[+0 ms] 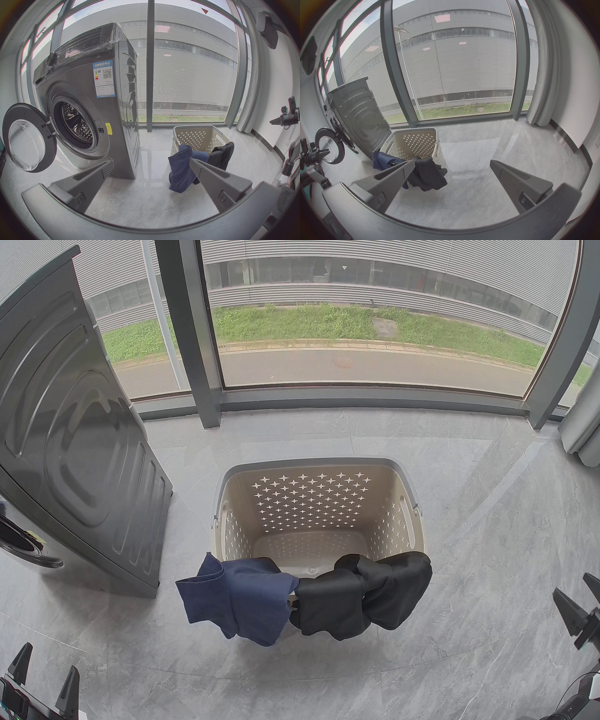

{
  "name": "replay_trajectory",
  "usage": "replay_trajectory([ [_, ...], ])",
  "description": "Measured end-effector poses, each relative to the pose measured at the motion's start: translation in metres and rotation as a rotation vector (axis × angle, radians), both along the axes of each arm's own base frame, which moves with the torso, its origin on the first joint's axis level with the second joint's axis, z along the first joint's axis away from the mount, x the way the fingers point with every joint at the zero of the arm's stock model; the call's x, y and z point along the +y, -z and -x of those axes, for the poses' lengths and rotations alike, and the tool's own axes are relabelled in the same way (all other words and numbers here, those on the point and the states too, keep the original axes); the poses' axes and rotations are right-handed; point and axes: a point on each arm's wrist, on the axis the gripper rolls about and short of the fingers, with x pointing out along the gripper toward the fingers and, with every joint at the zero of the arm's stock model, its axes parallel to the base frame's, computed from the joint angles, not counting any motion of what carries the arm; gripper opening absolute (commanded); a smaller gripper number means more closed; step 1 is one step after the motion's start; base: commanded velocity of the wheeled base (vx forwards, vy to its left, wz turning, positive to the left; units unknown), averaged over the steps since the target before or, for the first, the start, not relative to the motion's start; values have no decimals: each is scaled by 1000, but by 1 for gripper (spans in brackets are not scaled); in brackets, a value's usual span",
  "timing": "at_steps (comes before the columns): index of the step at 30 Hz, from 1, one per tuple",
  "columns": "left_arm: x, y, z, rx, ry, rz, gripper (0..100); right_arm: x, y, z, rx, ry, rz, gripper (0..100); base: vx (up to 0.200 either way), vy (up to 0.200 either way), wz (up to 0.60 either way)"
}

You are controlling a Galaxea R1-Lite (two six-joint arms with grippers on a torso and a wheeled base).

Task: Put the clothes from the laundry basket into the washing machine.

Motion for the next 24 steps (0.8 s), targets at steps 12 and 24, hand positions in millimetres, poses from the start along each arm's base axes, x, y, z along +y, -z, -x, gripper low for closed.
replay_trajectory([
  [12,0,0,0,0,0,0,100,20,4,-89,153,-92,-32,100,0,0,0],
  [24,0,0,0,0,0,0,100,41,24,-131,302,-157,-17,100,0,0,0],
])
